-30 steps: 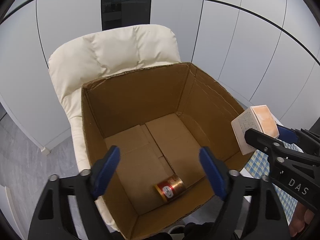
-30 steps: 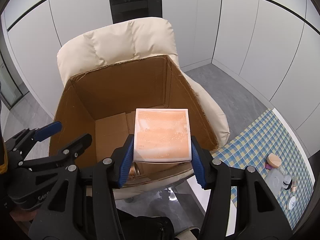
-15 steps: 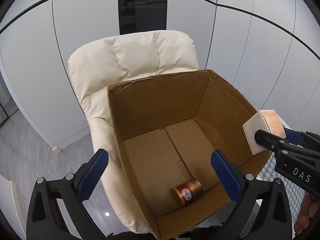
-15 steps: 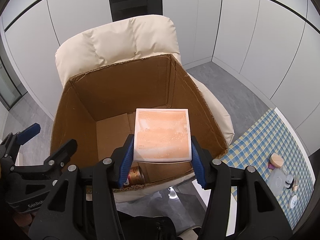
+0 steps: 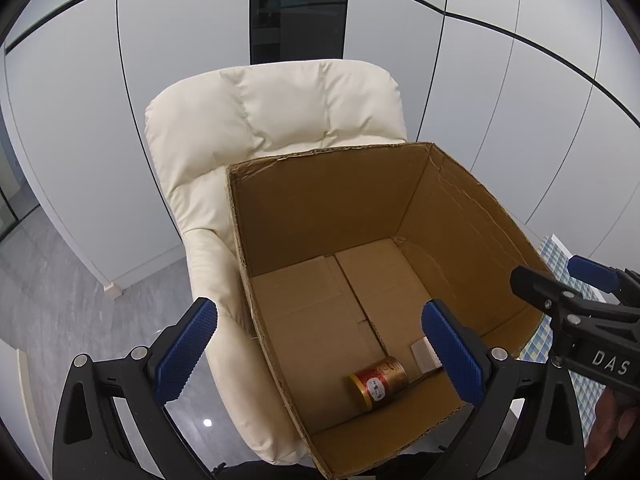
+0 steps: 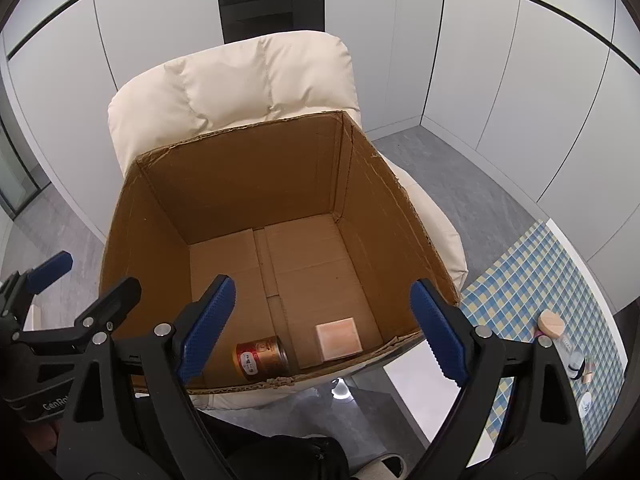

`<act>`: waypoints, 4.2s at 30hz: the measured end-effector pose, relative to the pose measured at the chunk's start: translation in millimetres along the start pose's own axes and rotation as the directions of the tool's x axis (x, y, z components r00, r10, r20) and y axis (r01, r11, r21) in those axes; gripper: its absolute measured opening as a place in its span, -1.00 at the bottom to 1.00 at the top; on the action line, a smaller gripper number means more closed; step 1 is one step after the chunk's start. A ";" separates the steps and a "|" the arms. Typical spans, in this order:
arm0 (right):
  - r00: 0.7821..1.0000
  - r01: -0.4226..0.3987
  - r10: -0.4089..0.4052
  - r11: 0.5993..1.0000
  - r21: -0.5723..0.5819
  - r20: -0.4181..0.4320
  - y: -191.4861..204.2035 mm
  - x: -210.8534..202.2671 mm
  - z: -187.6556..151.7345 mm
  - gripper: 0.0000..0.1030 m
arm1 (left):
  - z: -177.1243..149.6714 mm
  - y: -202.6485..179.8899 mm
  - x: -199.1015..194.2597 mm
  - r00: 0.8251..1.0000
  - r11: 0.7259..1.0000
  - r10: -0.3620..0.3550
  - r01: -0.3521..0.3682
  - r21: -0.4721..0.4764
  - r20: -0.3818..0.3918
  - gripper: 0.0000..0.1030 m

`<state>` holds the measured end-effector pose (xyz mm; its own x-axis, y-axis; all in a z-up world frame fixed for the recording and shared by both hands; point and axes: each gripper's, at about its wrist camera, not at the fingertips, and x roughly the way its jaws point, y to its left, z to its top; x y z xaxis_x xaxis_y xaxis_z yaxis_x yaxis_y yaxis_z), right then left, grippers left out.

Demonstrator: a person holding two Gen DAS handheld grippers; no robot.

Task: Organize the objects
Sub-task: 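Lower the peach compact into the box and open the right tool, then withdraw both tools from the box back toward the table, then move both open tools from the box over to the checkered table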

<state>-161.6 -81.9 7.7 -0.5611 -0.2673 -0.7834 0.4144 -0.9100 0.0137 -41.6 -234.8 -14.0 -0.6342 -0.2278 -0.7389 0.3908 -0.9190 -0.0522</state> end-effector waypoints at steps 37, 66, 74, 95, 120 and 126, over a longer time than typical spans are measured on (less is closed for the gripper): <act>0.995 0.097 -0.098 0.994 0.059 0.013 -52.6 -18.5 -15.3 1.00 | 1.9 -52.5 6.8 0.998 0.994 -0.061 0.063 0.089 -0.021 0.99; 0.985 0.168 -0.171 0.974 0.154 0.009 -121.2 -43.5 -42.5 1.00 | -6.3 -128.1 8.7 0.991 0.972 -0.126 0.130 0.194 -0.036 0.99; 0.980 0.192 -0.196 0.964 0.184 0.005 -141.8 -51.7 -53.0 1.00 | -10.9 -151.0 7.7 0.988 0.963 -0.147 0.153 0.224 -0.043 0.99; 0.969 0.240 -0.245 0.938 0.250 -0.012 -185.4 -71.5 -78.3 1.00 | -22.8 -200.1 1.4 0.980 0.938 -0.194 0.201 0.284 -0.052 0.99; 0.959 0.283 -0.279 0.901 0.328 -0.061 -226.0 -86.9 -104.3 1.00 | -29.9 -241.0 -6.6 0.966 0.908 -0.251 0.259 0.330 -0.067 0.99; 0.953 0.301 -0.296 0.888 0.348 -0.069 -239.4 -95.0 -114.4 1.00 | -35.9 -257.5 -12.3 0.958 0.892 -0.277 0.284 0.350 -0.072 0.99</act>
<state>-125.5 197.7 7.7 -0.6076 0.0361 -0.7934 -0.0497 -0.9987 -0.0074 -110.5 16.2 -15.6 -0.6682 0.0595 -0.7416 -0.0653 -0.9976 -0.0212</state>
